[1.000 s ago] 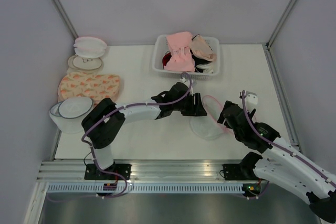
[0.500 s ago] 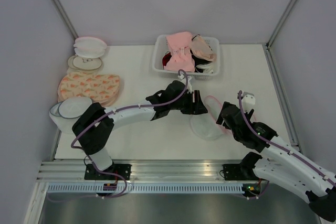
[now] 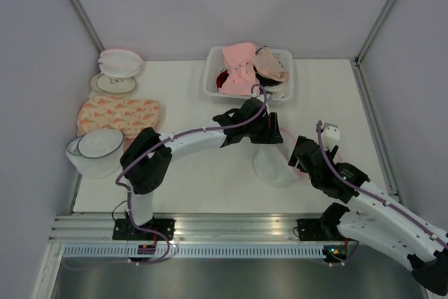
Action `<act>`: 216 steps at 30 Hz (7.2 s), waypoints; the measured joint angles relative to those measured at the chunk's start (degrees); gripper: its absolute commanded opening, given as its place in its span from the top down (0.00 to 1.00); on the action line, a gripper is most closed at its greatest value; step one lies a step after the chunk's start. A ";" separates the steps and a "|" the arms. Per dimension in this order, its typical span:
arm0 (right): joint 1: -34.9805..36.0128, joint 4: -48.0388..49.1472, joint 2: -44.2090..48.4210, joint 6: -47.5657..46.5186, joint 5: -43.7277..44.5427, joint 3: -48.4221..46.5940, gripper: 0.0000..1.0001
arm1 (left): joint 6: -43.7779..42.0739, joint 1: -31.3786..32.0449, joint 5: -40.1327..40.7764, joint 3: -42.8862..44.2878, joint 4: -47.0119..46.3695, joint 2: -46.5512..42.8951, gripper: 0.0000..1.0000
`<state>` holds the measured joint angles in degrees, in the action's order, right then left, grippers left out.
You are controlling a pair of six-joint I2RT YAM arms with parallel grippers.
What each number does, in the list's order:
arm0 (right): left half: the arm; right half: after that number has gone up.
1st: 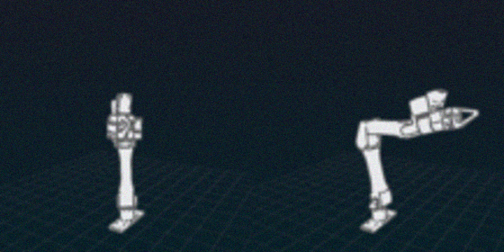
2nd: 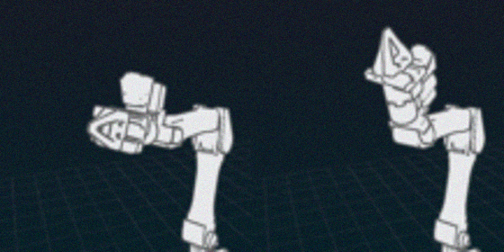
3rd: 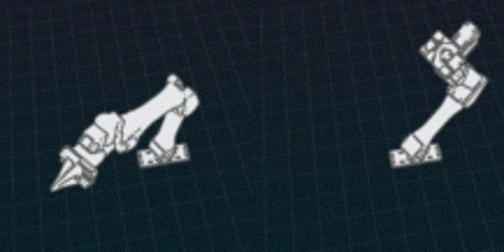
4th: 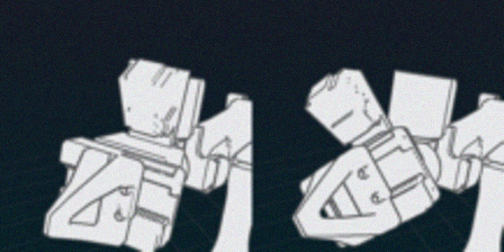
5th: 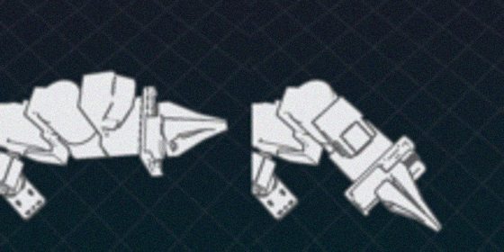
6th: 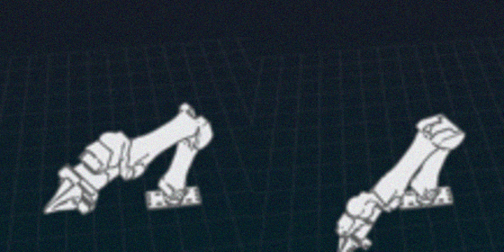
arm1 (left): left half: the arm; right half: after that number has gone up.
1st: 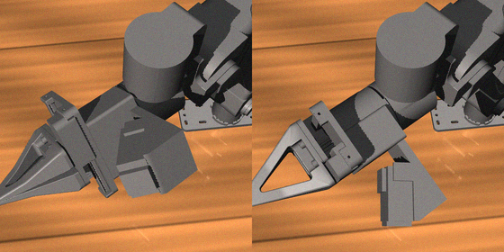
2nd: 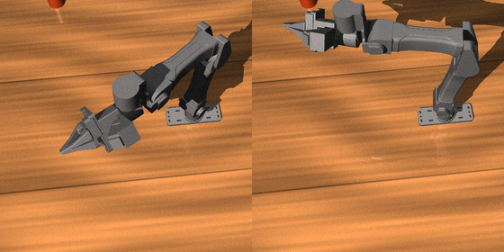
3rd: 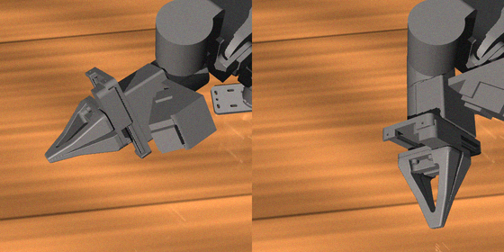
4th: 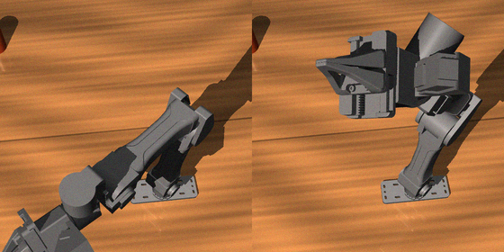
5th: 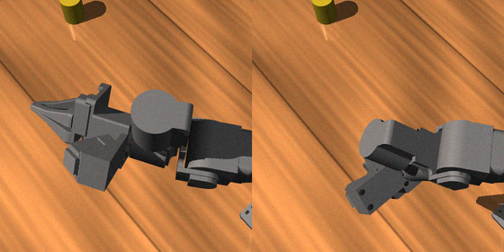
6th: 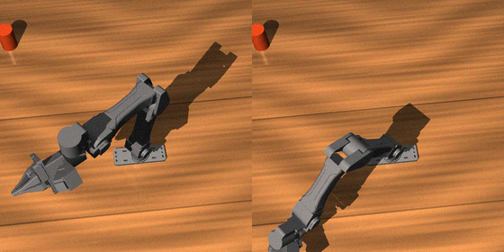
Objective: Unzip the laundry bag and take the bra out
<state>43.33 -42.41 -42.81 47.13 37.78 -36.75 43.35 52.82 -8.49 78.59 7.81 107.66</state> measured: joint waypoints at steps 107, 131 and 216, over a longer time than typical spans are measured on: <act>4.83 33.94 35.91 -2.93 -17.92 17.16 1.00 | 6.54 4.44 1.86 -38.38 -17.57 -18.91 0.98; 4.83 39.80 4.57 -22.75 -11.96 -21.31 1.00 | 6.54 4.44 0.46 -38.38 -16.92 -19.17 0.98; -0.07 12.87 -11.28 -13.22 -9.46 -5.44 0.02 | 9.53 4.44 8.55 -53.07 -7.87 -48.43 0.98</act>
<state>43.27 -29.54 -54.08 33.91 28.32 -42.19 52.88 57.25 0.05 25.52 -0.05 59.22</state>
